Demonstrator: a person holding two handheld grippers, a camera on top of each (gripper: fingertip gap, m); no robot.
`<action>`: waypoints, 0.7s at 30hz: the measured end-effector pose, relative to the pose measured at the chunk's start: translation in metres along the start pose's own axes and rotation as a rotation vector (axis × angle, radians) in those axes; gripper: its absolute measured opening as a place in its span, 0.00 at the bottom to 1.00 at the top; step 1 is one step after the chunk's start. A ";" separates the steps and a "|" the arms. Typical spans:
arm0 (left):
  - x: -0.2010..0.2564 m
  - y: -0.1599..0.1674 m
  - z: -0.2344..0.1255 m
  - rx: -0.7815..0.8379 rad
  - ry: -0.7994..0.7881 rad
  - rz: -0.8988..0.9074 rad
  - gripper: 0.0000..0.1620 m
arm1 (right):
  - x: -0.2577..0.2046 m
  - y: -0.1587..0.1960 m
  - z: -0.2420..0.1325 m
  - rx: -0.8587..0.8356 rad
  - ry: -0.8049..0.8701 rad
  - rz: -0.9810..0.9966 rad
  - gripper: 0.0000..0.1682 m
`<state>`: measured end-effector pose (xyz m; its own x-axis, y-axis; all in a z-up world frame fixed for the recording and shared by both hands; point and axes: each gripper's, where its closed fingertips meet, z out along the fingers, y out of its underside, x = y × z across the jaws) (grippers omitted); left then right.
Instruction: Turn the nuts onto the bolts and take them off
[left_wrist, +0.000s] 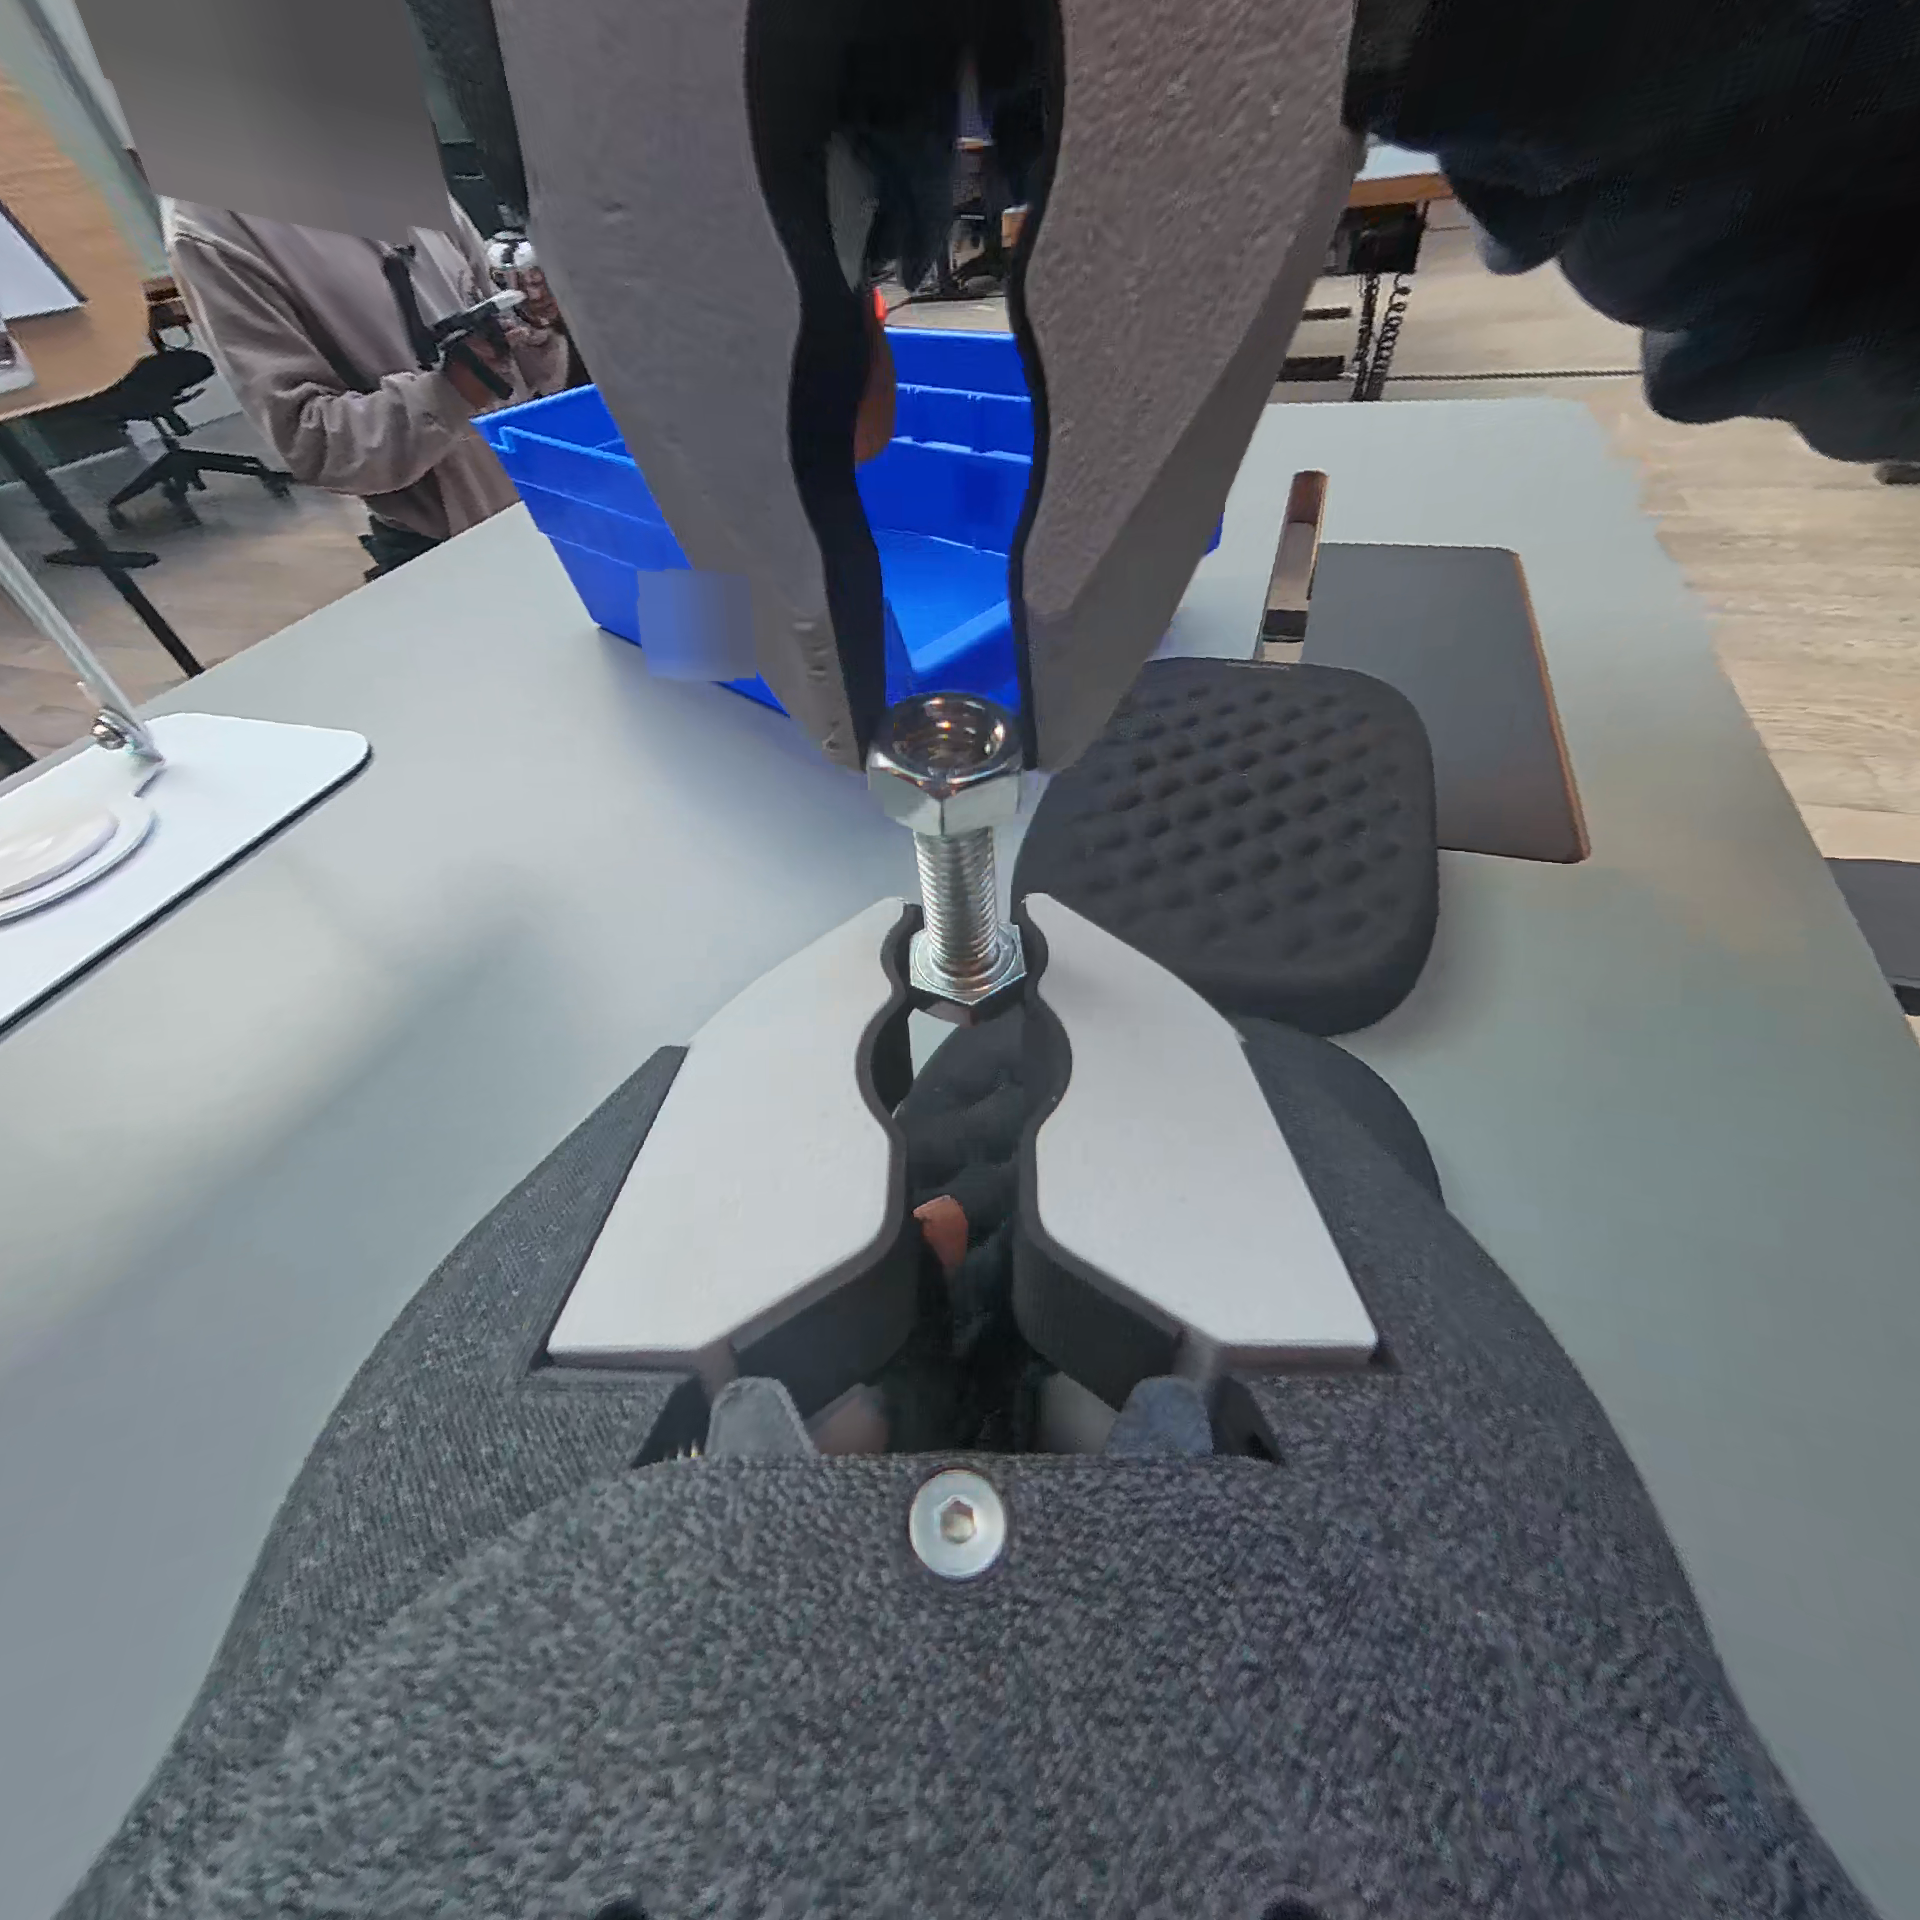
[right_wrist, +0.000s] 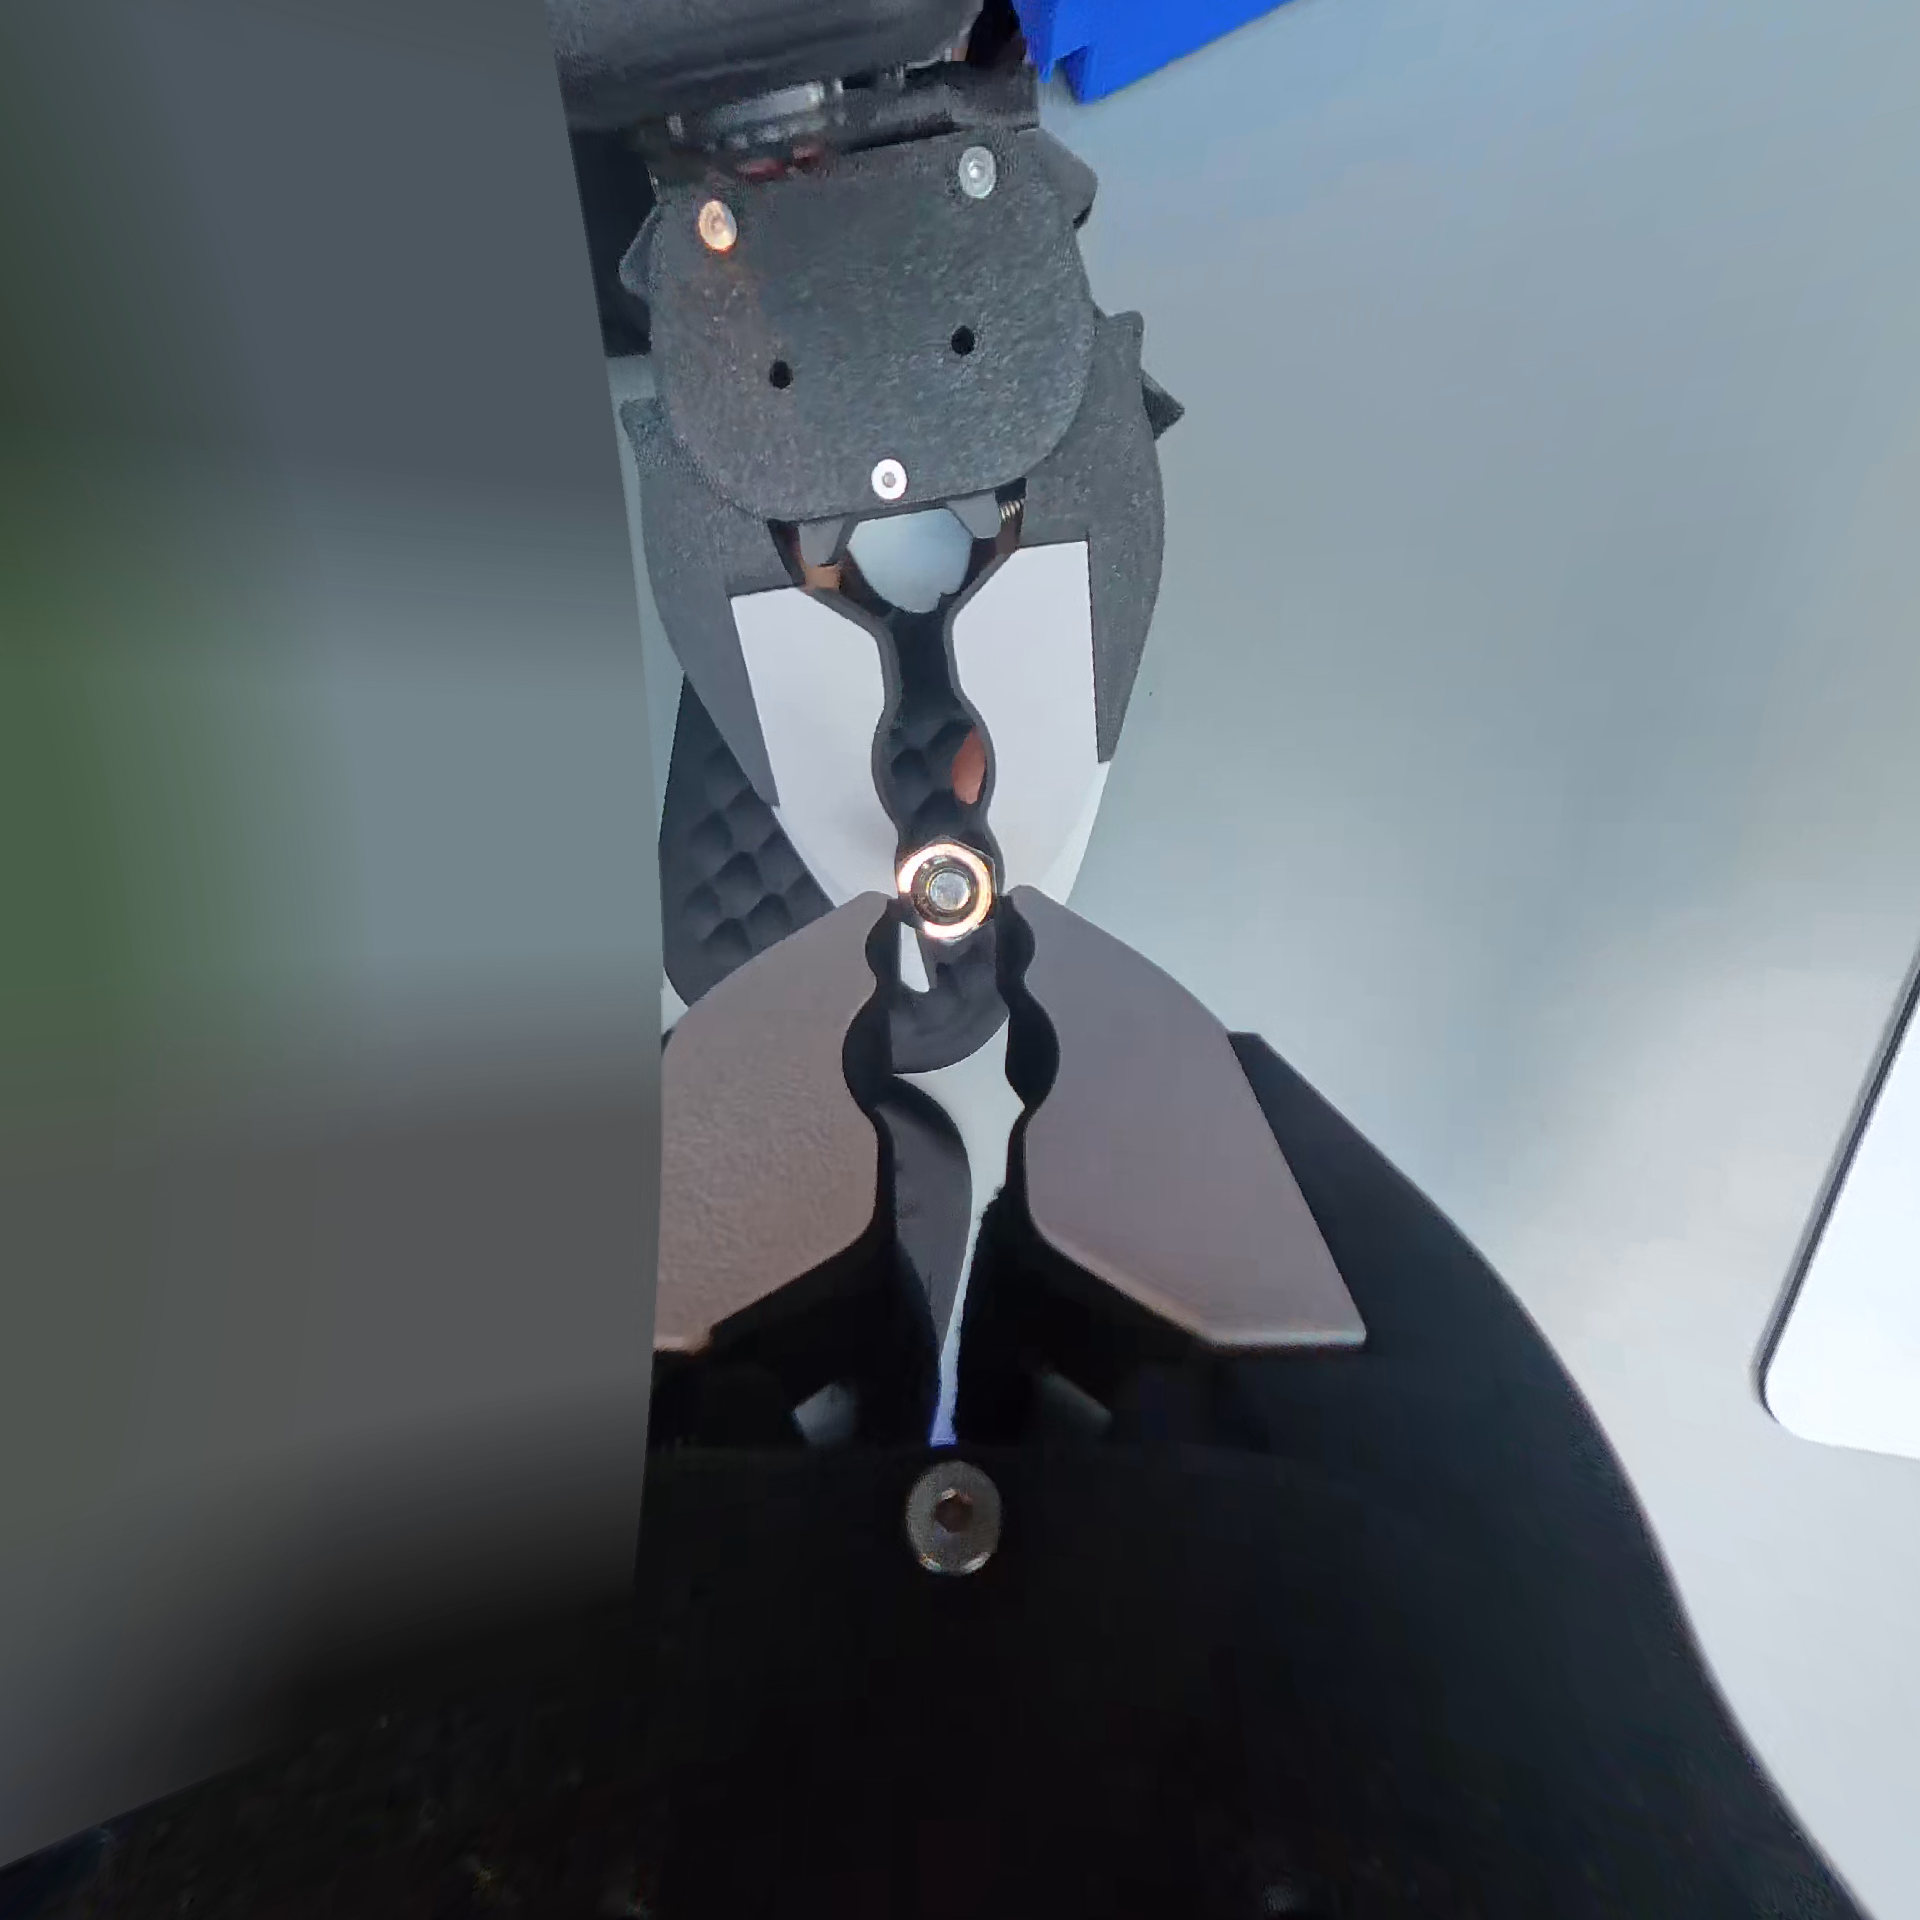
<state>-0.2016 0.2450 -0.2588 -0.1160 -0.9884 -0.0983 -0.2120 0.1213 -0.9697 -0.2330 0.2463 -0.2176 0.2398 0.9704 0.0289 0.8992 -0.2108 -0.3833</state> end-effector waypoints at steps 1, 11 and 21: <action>0.000 0.001 0.001 -0.005 -0.005 0.009 0.10 | 0.000 0.000 0.000 0.012 0.003 -0.007 0.10; 0.033 0.000 -0.001 0.015 0.218 0.070 0.10 | -0.027 0.000 0.002 0.104 -0.178 -0.364 0.10; 0.007 0.012 0.006 -0.102 0.010 0.020 0.10 | -0.006 0.008 0.010 0.022 -0.050 -0.012 0.10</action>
<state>-0.1993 0.2394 -0.2724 -0.1304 -0.9848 -0.1150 -0.3072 0.1504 -0.9397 -0.2312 0.2396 -0.2295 0.2102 0.9776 -0.0125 0.8936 -0.1973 -0.4031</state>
